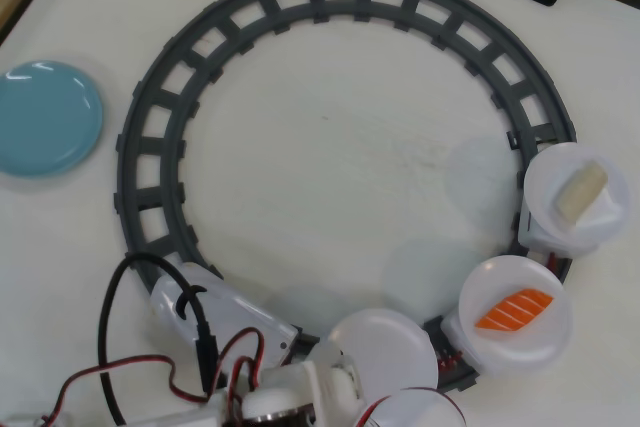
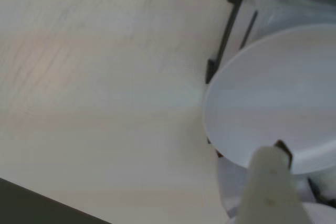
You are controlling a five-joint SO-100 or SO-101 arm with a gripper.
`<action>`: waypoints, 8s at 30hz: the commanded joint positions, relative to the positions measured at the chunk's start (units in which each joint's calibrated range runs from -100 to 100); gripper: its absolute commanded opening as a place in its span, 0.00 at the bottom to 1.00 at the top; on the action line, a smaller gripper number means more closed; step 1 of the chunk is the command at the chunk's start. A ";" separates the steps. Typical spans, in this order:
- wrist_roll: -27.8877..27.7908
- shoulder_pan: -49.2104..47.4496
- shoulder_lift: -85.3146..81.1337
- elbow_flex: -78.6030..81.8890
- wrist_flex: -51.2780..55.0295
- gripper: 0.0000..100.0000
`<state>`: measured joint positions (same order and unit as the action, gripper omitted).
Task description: Pick up the sushi from the Shinkansen and put it on the blue dish
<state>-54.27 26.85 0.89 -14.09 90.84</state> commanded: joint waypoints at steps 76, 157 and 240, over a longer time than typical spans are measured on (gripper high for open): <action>11.28 -3.26 -0.18 17.61 -17.42 0.27; 31.10 -57.84 5.29 -3.76 -6.04 0.08; 37.69 -84.07 54.40 -68.06 8.48 0.17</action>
<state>-17.07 -56.44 61.54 -79.60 98.15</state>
